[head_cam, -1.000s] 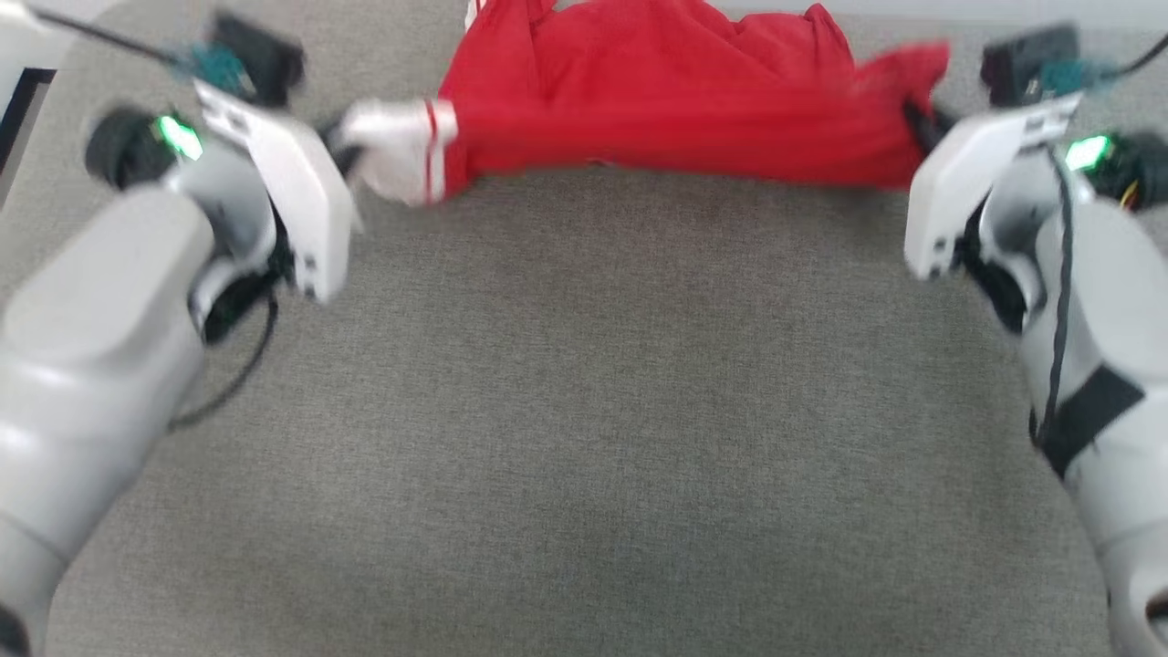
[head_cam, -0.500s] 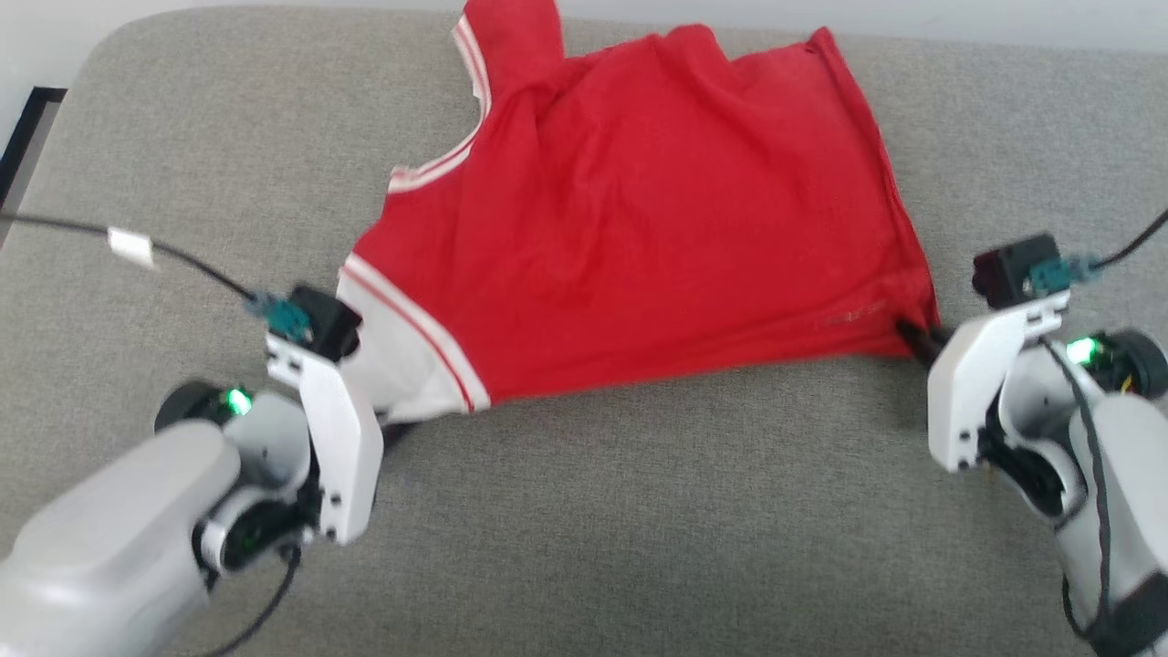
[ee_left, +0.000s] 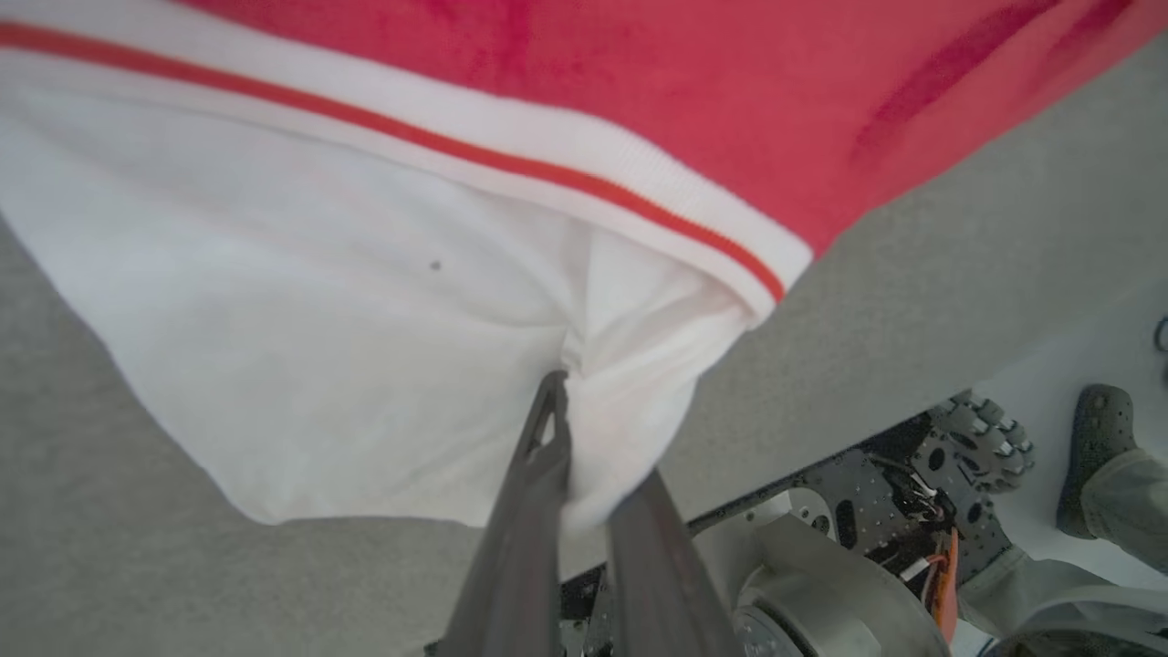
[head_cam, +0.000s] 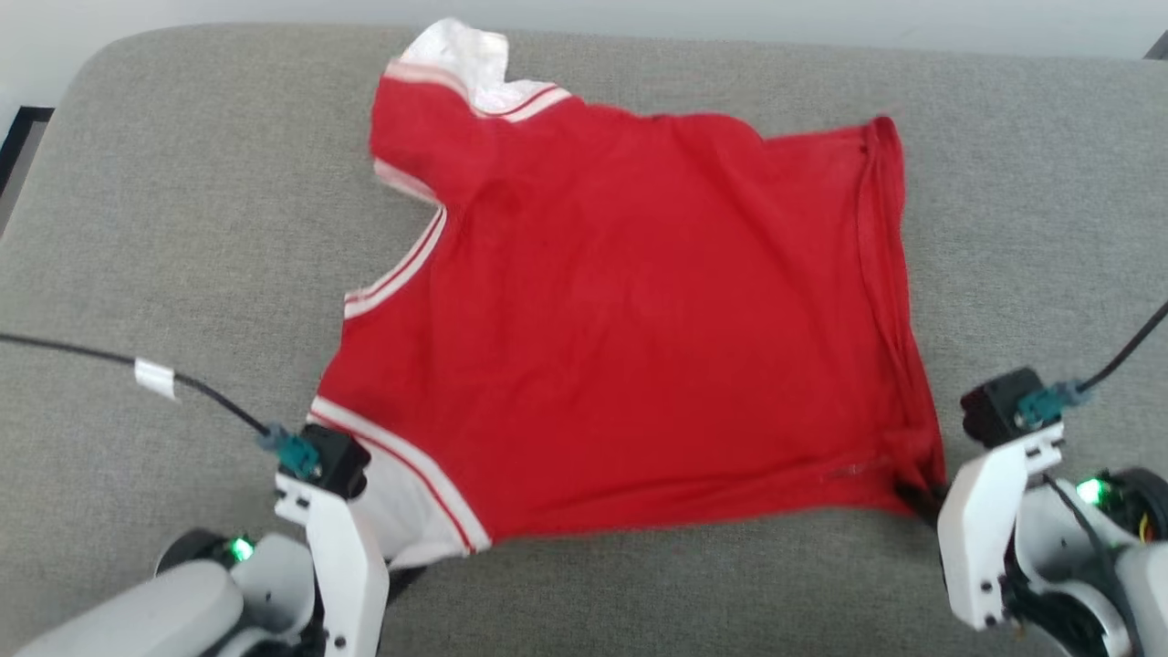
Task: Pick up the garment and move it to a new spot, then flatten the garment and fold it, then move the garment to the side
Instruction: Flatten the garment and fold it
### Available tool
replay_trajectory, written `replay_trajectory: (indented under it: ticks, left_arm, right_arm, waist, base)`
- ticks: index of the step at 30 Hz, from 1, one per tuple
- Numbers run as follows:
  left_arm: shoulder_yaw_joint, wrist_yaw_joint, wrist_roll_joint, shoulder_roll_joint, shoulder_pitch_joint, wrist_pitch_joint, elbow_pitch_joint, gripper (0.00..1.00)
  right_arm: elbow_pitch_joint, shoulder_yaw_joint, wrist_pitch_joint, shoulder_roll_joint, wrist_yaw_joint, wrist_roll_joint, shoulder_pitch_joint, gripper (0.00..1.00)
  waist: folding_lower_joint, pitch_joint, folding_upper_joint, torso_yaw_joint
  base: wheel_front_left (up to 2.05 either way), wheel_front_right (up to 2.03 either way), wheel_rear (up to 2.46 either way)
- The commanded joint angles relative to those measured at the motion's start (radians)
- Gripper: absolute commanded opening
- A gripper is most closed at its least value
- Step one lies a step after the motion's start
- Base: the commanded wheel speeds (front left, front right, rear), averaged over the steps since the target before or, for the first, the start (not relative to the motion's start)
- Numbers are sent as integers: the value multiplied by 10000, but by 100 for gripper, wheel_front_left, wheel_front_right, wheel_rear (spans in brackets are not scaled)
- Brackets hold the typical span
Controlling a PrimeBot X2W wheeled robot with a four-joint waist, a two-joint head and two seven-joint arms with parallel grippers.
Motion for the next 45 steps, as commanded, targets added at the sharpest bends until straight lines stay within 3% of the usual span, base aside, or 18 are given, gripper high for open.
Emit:
replay_trajectory:
  ticks: [1,10,21,25,29,33,36,38,45]
  left_arm:
    - [-49,140,-121,100,211,77,-113,0]
    - [-199,735,-499,455,1022,93,-1098,0]
    - [69,1295,262,1558,308,308,-2543,0]
    - [217,1250,969,2018,-361,489,-2972,0]
    - [377,761,1848,2115,-1207,478,-2873,0]
    - [527,-1,2399,1765,-2064,397,-2152,0]
    - [569,-665,2620,1314,-2642,334,-1300,0]
    - [571,-878,2652,1149,-2791,316,-950,0]
    - [496,-2405,2917,-95,-3823,-51,2124,0]
  right_arm:
    - [-247,-72,255,-31,-7,88,302,0]
    - [-1759,-349,1523,-103,-5,460,1740,0]
    - [-2680,-1026,1011,330,-5,363,1761,0]
    - [-2931,-1295,877,572,-7,160,1539,0]
    - [-2953,-1490,777,835,-5,-152,1102,0]
    - [-2606,-1551,620,1105,-5,-445,426,0]
    - [-2104,-1532,389,1239,-7,-728,-212,0]
    - [-1915,-1499,290,1257,-5,-849,-421,0]
    - [134,-1098,-740,1609,-7,-1310,-2208,0]
  waist:
    - [0,-11,0,-13]
    - [0,3,0,-85]
    - [0,-17,0,-159]
    - [0,-54,0,-201]
    - [0,-17,0,-249]
    - [0,73,0,-316]
    - [0,184,0,-383]
    - [0,219,0,-394]
    - [0,630,0,-564]
  base:
    - [0,0,0]
    - [0,0,0]
    - [0,0,0]
    - [0,0,0]
    - [0,0,0]
    - [0,0,0]
    - [0,0,0]
    - [0,0,0]
    - [0,0,0]
